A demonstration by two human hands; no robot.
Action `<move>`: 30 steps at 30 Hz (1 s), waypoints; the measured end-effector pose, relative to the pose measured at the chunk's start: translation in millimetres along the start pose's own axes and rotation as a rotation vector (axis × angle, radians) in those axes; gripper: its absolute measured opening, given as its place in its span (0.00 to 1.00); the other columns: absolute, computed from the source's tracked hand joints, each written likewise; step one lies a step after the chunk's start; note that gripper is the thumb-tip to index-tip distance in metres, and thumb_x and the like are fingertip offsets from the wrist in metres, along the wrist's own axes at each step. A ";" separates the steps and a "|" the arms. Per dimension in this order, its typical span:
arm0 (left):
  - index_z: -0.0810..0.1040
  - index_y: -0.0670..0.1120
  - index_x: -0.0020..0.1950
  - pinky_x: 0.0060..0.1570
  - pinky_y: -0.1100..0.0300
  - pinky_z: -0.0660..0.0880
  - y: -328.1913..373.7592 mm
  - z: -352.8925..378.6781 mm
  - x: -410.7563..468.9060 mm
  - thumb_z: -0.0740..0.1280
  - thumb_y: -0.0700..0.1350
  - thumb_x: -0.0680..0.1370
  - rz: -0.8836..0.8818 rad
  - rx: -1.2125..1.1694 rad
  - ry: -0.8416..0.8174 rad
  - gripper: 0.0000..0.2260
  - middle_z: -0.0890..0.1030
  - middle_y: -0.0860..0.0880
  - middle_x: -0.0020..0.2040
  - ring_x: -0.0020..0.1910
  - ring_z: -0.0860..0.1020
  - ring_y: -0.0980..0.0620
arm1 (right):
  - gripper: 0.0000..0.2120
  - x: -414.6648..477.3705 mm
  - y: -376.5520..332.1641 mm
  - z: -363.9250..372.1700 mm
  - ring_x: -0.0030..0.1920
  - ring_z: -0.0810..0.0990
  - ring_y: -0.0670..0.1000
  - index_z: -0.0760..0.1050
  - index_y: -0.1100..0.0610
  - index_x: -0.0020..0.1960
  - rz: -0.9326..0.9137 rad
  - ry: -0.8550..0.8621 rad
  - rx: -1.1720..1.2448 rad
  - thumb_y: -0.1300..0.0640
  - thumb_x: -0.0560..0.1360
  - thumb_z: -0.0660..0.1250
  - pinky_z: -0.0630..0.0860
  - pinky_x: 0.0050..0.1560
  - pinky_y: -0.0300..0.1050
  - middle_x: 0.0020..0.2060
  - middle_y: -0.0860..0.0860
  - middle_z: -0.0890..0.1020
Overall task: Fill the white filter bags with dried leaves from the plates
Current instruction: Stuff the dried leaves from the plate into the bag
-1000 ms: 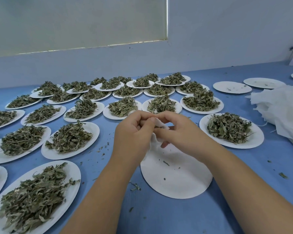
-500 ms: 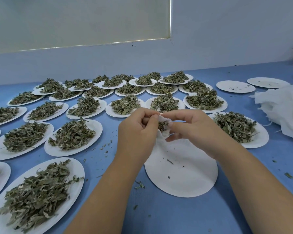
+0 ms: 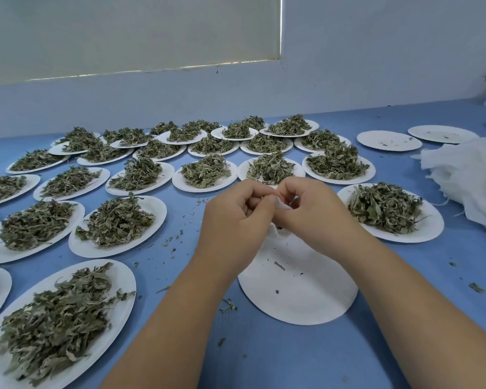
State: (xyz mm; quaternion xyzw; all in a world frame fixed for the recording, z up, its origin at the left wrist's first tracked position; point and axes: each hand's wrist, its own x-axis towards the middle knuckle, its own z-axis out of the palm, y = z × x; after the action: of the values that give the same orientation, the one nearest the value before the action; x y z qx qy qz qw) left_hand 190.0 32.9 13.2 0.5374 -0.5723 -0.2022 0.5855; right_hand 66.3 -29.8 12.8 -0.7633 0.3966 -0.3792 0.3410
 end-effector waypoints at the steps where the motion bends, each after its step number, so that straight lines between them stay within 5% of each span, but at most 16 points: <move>1: 0.81 0.55 0.38 0.24 0.70 0.64 0.1 0.0 0.2 0.67 0.37 0.76 -0.004 -0.003 0.010 0.13 0.76 0.56 0.26 0.23 0.67 0.60 | 0.11 0.2 -0.2 -0.5 0.32 0.76 0.51 0.74 0.57 0.38 0.003 0.002 -0.014 0.51 0.70 0.71 0.70 0.33 0.41 0.33 0.53 0.80; 6: 0.81 0.54 0.40 0.24 0.71 0.65 -2.0 0.2 1.1 0.67 0.38 0.77 -0.011 -0.034 0.029 0.12 0.76 0.58 0.27 0.23 0.68 0.61 | 0.05 -0.3 -2.6 -7.2 0.32 0.80 0.46 0.79 0.53 0.49 0.046 -0.170 0.140 0.53 0.77 0.68 0.74 0.31 0.39 0.37 0.46 0.82; 11: 0.81 0.52 0.42 0.28 0.72 0.67 -4.6 8.2 -3.0 0.67 0.38 0.77 0.009 0.032 -0.056 0.09 0.78 0.57 0.30 0.27 0.72 0.61 | 0.03 4.9 -0.9 1.5 0.20 0.72 0.41 0.73 0.59 0.39 0.089 -0.028 -0.017 0.65 0.70 0.64 0.66 0.23 0.33 0.20 0.43 0.74; 14: 0.81 0.52 0.43 0.32 0.62 0.73 -5.9 9.0 -1.8 0.66 0.39 0.77 0.014 0.025 -0.052 0.09 0.81 0.49 0.35 0.33 0.78 0.50 | 0.04 6.6 -1.3 3.2 0.20 0.70 0.40 0.72 0.57 0.38 0.120 -0.011 -0.082 0.63 0.71 0.63 0.66 0.23 0.33 0.18 0.44 0.74; 21: 0.80 0.54 0.40 0.26 0.69 0.66 -2.9 2.7 0.3 0.66 0.39 0.78 -0.002 -0.052 0.037 0.12 0.78 0.56 0.30 0.24 0.70 0.60 | 0.14 -1.4 -4.6 -11.4 0.35 0.78 0.40 0.80 0.46 0.56 0.016 -0.291 0.191 0.61 0.75 0.66 0.78 0.35 0.38 0.48 0.47 0.83; 25: 0.80 0.55 0.40 0.27 0.70 0.69 -4.0 4.9 -0.5 0.66 0.39 0.77 0.018 -0.056 -0.016 0.12 0.81 0.53 0.35 0.28 0.73 0.60 | 0.08 2.6 -3.6 4.9 0.41 0.80 0.53 0.80 0.54 0.48 -0.004 -0.099 -0.028 0.63 0.73 0.65 0.78 0.41 0.51 0.43 0.52 0.83; 30: 0.80 0.57 0.39 0.28 0.71 0.67 -6.8 10.0 -1.5 0.65 0.46 0.73 -0.021 -0.080 -0.075 0.07 0.75 0.59 0.27 0.25 0.70 0.61 | 0.06 9.7 0.7 14.5 0.30 0.72 0.47 0.74 0.56 0.36 0.107 0.056 -0.206 0.59 0.72 0.65 0.64 0.24 0.35 0.31 0.50 0.77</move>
State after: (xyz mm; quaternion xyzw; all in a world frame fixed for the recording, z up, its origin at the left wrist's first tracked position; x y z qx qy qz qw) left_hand 183.3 27.9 4.3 0.5117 -0.5796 -0.2512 0.5824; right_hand 82.2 -35.3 8.3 -0.7611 0.4831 -0.3387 0.2693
